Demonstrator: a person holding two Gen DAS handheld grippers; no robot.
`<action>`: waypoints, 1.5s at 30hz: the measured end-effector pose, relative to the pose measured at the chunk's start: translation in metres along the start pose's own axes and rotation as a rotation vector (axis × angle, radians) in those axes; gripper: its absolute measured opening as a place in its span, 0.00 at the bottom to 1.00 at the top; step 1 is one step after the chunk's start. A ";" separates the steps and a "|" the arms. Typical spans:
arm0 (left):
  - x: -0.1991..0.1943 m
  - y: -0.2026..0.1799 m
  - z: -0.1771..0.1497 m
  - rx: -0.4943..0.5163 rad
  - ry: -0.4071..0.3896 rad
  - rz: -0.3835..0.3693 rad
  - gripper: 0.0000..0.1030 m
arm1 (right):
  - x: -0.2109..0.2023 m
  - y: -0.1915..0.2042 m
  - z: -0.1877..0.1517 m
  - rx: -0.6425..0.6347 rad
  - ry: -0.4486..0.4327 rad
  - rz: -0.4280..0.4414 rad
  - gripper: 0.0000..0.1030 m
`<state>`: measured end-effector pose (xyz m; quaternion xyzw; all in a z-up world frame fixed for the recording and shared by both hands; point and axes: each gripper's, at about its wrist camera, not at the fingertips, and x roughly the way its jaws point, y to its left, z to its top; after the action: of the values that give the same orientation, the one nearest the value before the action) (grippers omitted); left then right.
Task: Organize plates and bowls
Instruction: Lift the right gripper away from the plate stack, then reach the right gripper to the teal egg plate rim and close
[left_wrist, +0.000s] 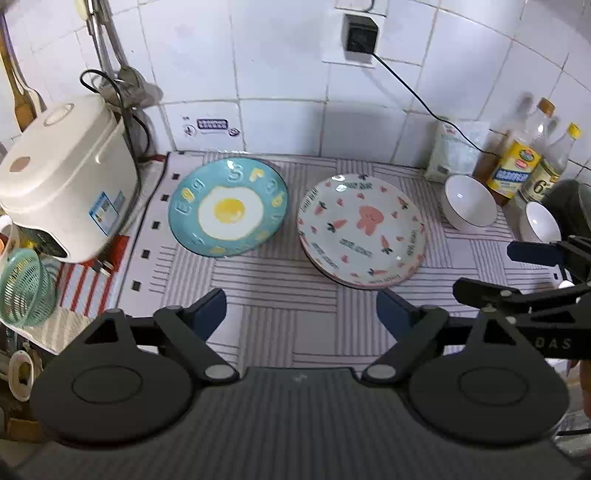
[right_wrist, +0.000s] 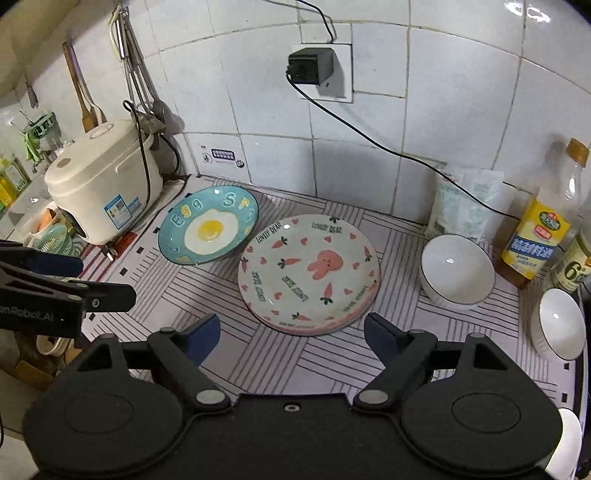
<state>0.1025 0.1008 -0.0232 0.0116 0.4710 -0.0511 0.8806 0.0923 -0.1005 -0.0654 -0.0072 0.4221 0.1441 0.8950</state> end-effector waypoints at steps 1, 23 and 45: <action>0.001 0.004 0.001 -0.002 -0.006 0.005 0.90 | 0.001 0.002 0.000 -0.003 -0.009 0.008 0.85; 0.074 0.133 0.067 0.087 -0.031 -0.069 0.89 | 0.060 0.073 0.036 0.206 -0.297 0.154 0.86; 0.245 0.193 0.063 0.084 0.072 -0.045 0.77 | 0.254 0.102 -0.016 0.608 -0.171 0.163 0.65</action>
<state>0.3095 0.2686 -0.1974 0.0400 0.5000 -0.0904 0.8604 0.2065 0.0592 -0.2567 0.3064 0.3684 0.0828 0.8738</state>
